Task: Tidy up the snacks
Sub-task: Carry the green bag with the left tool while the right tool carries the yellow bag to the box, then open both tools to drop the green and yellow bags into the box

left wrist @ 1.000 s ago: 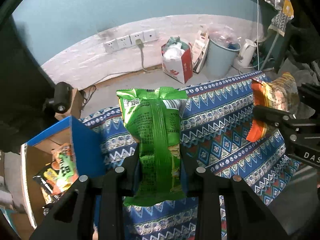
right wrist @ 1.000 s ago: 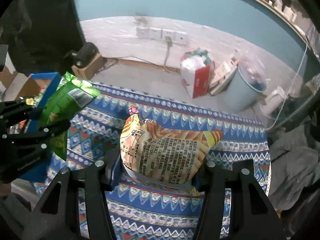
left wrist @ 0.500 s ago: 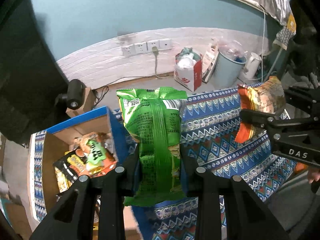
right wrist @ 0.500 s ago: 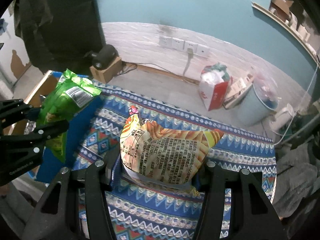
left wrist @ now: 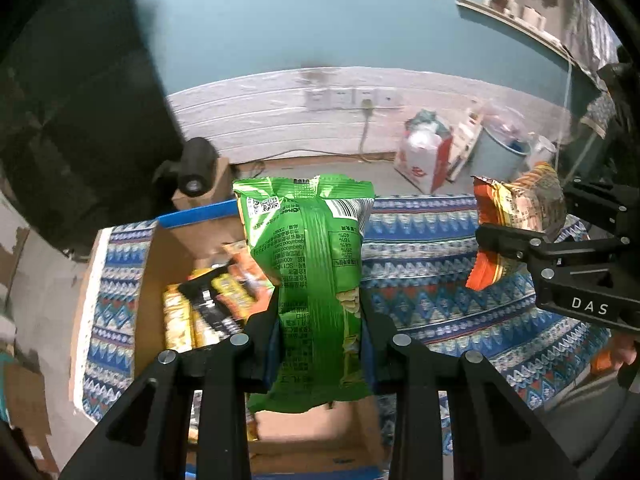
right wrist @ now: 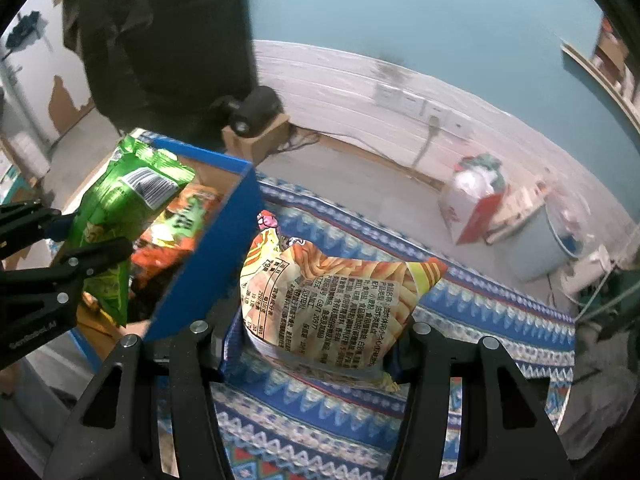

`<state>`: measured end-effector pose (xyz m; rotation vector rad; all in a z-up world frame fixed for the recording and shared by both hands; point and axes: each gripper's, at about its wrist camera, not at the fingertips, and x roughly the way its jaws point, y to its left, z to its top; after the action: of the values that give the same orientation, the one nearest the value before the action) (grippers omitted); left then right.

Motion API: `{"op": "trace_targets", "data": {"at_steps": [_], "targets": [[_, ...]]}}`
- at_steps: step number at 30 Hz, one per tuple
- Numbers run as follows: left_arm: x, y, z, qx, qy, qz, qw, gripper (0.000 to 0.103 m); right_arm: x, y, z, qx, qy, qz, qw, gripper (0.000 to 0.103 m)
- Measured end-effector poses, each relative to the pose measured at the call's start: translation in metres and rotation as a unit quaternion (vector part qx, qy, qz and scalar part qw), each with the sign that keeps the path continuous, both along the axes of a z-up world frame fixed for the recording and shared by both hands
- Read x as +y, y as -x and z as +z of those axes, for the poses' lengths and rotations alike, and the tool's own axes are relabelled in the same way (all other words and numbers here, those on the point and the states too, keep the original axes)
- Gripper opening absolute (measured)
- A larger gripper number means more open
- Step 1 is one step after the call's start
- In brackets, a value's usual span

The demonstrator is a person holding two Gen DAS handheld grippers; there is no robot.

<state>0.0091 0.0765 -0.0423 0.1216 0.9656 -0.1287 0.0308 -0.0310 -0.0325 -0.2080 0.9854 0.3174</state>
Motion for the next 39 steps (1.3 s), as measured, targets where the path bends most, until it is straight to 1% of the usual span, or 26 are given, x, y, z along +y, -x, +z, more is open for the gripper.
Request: {"op": "trace_targets", "data": {"at_steps": [8, 14, 25, 30, 31, 32, 33, 34, 39], "targets": [[0.048, 0.003, -0.004, 0.005, 0.01, 0.04, 0.9991, 0.032, 0.049, -0.013, -0.001, 0.005, -0.009, 0.033, 0.999, 0.055], [0.073, 0.005, -0.006, 0.004, 0.01, 0.064, 0.9979, 0.032, 0.08, -0.021, -0.005, 0.01, -0.011, 0.049, 0.999, 0.055], [0.108, 0.001, -0.027, 0.029, 0.008, 0.103, 0.9942, 0.032, 0.134, -0.037, -0.02, 0.031, -0.022, 0.082, 0.996, 0.055], [0.119, -0.003, -0.031, 0.041, 0.018, 0.123, 0.9913, 0.033, 0.149, -0.045, -0.027, 0.042, -0.029, 0.092, 0.994, 0.055], [0.12, -0.003, -0.031, 0.041, 0.014, 0.128, 0.9908, 0.035, 0.152, -0.047, -0.028, 0.042, -0.029, 0.094, 0.994, 0.055], [0.12, -0.003, -0.03, 0.04, 0.007, 0.133, 0.9902, 0.04, 0.153, -0.048, -0.028, 0.041, -0.029, 0.095, 0.994, 0.055], [0.12, -0.003, -0.03, 0.037, 0.0, 0.138, 0.9897, 0.044, 0.155, -0.049, -0.028, 0.042, -0.03, 0.098, 0.994, 0.055], [0.121, -0.003, -0.028, 0.034, -0.002, 0.14, 0.9896, 0.045, 0.158, -0.05, -0.028, 0.042, -0.032, 0.102, 0.993, 0.055], [0.125, -0.001, -0.025, 0.027, -0.008, 0.149, 0.9884, 0.064, 0.163, -0.054, -0.027, 0.045, -0.047, 0.11, 0.992, 0.056]]}}
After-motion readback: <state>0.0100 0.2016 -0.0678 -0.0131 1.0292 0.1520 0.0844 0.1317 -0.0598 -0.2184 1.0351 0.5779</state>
